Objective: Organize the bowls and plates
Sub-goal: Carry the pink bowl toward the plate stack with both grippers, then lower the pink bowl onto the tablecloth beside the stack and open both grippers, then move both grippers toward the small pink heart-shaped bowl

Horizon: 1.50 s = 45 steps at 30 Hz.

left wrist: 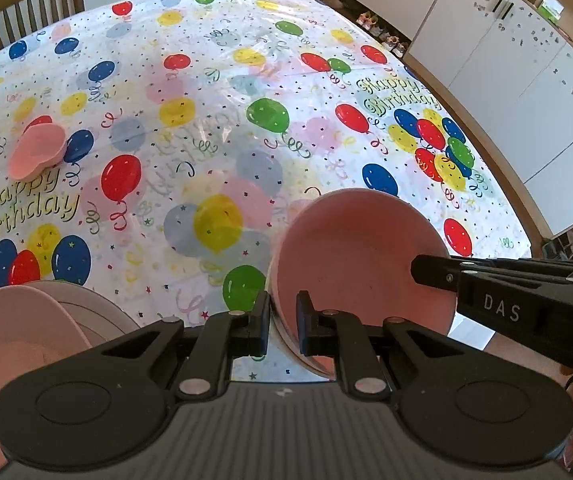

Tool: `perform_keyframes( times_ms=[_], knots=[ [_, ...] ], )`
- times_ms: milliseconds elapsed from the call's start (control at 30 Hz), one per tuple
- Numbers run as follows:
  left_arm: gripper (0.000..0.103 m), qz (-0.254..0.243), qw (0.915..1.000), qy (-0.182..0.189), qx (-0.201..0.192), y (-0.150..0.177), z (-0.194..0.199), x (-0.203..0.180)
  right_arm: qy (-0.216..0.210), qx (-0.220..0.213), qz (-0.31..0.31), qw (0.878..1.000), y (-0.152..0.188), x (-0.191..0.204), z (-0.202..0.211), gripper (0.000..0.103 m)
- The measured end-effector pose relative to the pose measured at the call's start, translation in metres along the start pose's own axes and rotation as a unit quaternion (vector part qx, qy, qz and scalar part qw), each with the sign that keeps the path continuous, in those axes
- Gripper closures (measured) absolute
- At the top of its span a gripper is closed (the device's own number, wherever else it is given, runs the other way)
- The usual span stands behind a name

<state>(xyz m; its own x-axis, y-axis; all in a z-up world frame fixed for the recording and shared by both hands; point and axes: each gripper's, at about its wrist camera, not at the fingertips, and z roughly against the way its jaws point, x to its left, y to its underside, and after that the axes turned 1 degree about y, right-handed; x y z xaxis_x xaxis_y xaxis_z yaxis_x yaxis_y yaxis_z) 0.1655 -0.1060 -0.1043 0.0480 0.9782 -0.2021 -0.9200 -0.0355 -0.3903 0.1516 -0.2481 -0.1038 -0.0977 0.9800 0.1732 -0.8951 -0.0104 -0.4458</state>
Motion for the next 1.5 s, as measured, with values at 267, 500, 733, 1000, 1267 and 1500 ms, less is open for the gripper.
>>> perform_keyframes(
  times_ms=[267, 500, 733, 1000, 1267, 1500],
  knots=[
    [0.09, -0.002, 1.0, 0.007, 0.0, -0.002, 0.005, 0.001, -0.01, -0.003, 0.002, 1.0, -0.003, 0.002, 0.005, 0.086],
    [0.09, -0.004, 0.9999, 0.013, -0.009, 0.0, 0.016, 0.004, -0.015, -0.016, 0.014, 1.0, -0.005, 0.007, 0.018, 0.081],
    [0.09, -0.003, 0.9991, 0.015, -0.039, 0.0, 0.04, 0.01, -0.027, -0.035, 0.034, 0.998, -0.006, 0.017, 0.036, 0.079],
    [0.09, 0.011, 0.9965, 0.012, -0.082, 0.0, 0.071, 0.026, -0.048, -0.069, 0.067, 0.994, -0.012, 0.042, 0.06, 0.07],
    [0.09, 0.038, 0.9916, 0.002, -0.124, 0.001, 0.104, 0.053, -0.073, -0.086, 0.099, 0.989, -0.017, 0.072, 0.074, 0.06],
    [0.09, 0.069, 0.9852, -0.013, -0.156, 0.003, 0.129, 0.081, -0.094, -0.101, 0.131, 0.982, -0.023, 0.102, 0.084, 0.048]
  ],
)
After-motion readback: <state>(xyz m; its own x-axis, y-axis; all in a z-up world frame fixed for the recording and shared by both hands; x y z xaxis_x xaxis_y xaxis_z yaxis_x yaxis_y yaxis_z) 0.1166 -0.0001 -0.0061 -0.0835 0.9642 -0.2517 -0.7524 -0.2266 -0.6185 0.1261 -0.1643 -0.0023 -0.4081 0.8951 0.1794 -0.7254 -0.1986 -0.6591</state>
